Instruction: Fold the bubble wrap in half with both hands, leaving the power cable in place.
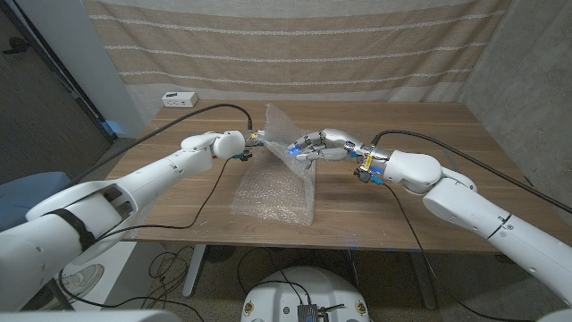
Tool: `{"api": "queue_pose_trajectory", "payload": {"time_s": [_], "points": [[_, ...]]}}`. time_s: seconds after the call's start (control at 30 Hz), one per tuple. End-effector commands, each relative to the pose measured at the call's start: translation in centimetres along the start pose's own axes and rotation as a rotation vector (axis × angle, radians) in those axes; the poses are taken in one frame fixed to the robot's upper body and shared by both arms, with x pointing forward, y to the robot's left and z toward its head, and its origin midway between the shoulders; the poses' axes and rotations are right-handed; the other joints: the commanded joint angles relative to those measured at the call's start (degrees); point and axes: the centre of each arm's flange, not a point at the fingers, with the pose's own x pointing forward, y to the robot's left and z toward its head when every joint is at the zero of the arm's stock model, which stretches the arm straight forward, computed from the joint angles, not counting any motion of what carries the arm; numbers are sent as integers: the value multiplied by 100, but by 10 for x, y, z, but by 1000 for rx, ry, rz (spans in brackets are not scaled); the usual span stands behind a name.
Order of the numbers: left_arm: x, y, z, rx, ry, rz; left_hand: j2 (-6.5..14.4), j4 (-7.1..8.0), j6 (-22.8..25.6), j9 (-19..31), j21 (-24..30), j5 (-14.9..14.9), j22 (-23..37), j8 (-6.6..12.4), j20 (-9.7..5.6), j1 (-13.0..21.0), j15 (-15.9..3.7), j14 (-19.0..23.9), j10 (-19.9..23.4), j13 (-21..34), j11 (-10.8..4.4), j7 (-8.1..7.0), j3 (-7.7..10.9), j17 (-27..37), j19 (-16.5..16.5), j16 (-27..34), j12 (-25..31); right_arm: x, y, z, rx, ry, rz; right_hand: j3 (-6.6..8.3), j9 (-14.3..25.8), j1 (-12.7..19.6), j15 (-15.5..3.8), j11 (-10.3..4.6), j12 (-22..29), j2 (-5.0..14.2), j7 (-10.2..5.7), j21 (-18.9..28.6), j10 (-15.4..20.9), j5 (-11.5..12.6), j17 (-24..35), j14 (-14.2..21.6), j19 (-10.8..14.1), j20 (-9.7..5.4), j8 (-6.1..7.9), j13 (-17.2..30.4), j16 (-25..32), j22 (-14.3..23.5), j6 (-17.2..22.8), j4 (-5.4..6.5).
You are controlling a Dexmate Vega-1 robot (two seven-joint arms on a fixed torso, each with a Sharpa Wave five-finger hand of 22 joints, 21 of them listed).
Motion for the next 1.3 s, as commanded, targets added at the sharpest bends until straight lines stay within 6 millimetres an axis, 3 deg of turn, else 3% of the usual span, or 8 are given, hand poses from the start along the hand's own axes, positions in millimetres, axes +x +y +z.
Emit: {"api": "queue_pose_trajectory", "payload": {"time_s": [0.03,0.33,0.37,0.4,0.5,0.6,0.87,1.3], "points": [[4,1,2,8,7,5,523,-8,-29,5,-17,58,18,11,-1,-49,-362,-7,-27,9,7,-9,40,6,9,26,46,9,-1,-15,220,-91,131,-266,-18,-822,-148,173,-266,-41,78,-258,-161,82,-109,-329,-84,-352,-129,-66,-7,13,-245,385],[5,2,5,8,2,9,534,-6,-39,6,-20,61,19,11,-7,-48,-375,-13,-33,9,-8,-13,51,6,9,25,47,8,3,-37,415,-136,158,-664,-49,-2015,310,311,-830,69,44,-787,-615,164,-341,-1105,-341,-44,-233,-111,-18,29,-1075,580],[4,2,5,8,2,10,535,-6,-40,6,-19,62,19,10,-7,-48,-373,-12,-31,9,-8,-13,52,6,11,25,48,6,2,-39,416,-128,138,-329,-56,-1865,313,306,-935,666,42,-886,-599,203,-390,-1164,-327,-48,-182,-108,46,31,-1117,448],[4,2,6,8,1,11,536,-6,-39,6,-20,62,19,11,-7,-48,-375,-10,-32,9,-7,-12,53,6,11,26,48,4,2,-41,396,-105,104,98,-65,-1483,300,288,-1026,810,17,-990,-577,206,-463,-1202,-371,-77,-162,-103,75,32,-1151,191],[2,4,7,10,-7,21,538,-8,-24,6,-21,63,19,19,-9,-46,-370,-12,-13,9,29,-21,59,5,12,25,58,-5,0,-42,261,-6,12,1333,-69,-548,229,161,-1243,824,-100,-1195,-476,474,-620,-1277,-397,-105,-94,-87,136,30,-936,-486],[-2,7,9,16,-23,47,541,-21,112,6,-22,64,18,67,-15,-33,-358,45,63,9,36,-32,81,-1,21,42,89,-8,2,-41,152,73,-30,1965,-64,-175,147,22,-1385,774,-192,-1291,-491,682,-678,-1435,-451,-165,-58,-79,121,28,-680,-831],[-29,23,16,41,-70,226,484,-356,1408,25,46,-64,-1,267,314,353,34,834,678,34,308,300,475,-38,368,92,244,-5,8,-44,-1,210,-38,2414,-67,-41,149,-254,-1531,767,-431,-1473,-550,802,-724,-1780,-815,-138,-62,-83,51,34,-435,-1005],[-59,39,13,83,-34,336,450,-896,1988,53,72,-112,-5,288,439,819,70,1267,1157,61,305,445,706,-29,565,104,339,4,16,-50,-132,320,-5,2776,-64,222,-65,-398,-1601,717,-389,-1492,-526,825,-773,-1792,-793,-304,-80,-91,100,35,-317,-1262]]}}
